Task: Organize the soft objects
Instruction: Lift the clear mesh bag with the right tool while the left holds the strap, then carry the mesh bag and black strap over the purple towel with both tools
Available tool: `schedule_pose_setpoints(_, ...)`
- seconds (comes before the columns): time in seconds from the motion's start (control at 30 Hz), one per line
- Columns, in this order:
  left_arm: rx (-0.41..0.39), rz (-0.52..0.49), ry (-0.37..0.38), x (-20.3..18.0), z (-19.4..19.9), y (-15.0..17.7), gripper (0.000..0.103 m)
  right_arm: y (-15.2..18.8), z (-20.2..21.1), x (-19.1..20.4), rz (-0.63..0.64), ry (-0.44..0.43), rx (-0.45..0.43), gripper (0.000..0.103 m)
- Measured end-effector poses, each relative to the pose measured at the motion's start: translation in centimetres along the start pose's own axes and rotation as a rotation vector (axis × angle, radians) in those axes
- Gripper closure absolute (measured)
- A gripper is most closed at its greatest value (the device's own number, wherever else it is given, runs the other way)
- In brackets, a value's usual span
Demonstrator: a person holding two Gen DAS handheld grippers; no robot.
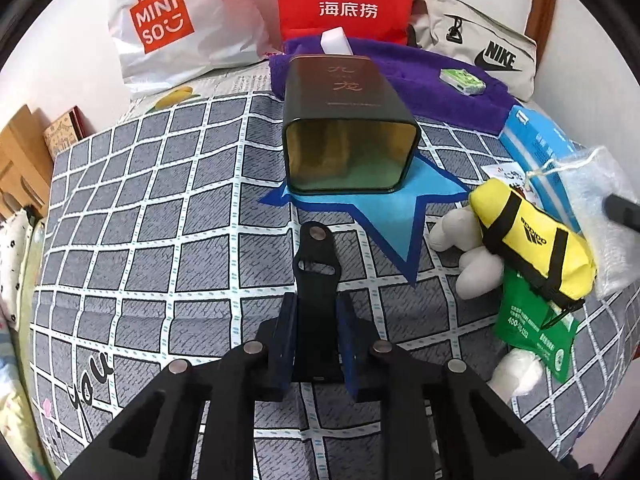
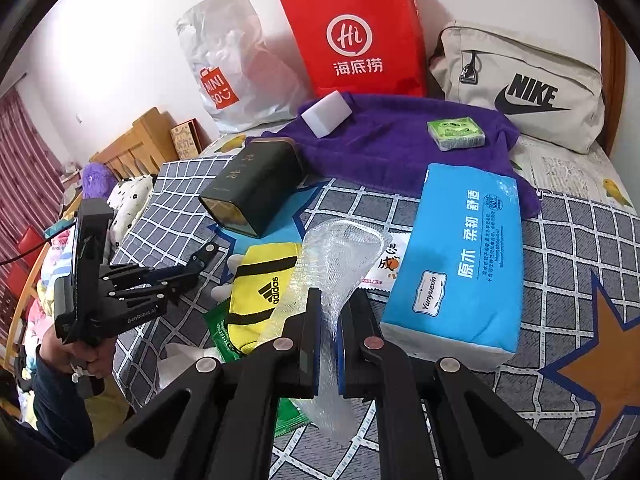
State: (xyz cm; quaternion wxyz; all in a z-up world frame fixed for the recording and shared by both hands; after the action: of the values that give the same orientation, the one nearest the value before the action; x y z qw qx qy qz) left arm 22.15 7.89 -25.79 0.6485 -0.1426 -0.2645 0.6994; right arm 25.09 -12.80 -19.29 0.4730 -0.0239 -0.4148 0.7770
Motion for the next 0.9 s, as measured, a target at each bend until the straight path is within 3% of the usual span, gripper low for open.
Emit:
schedule_pose_setpoints(0.37,0.004,0.020,0.021,0.2,-0.4,-0.7,0.085,-0.4,-0.1,-0.1,-0.006,-0.016,0.002,0.095)
schedule_pose_setpoints(0.9,-0.059,0.023,0.135,-1.3,4.6,-2.8,0.085,-2.9,1.9,0.3,0.021,0.004,-0.034,0.097)
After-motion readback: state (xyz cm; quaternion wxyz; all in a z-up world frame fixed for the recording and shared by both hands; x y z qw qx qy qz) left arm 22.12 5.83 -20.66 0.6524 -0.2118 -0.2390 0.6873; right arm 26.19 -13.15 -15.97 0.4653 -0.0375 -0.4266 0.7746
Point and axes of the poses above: each gripper's, at about its wrist camera, not at the fingertips, and z roughly against the way its jaws point, x to its left, y to its underside, the point moved 9 cm from there along -z, roughly the way its jaws point, and after that the axes turned 9 degrees about -y, right-handed, at the moved point
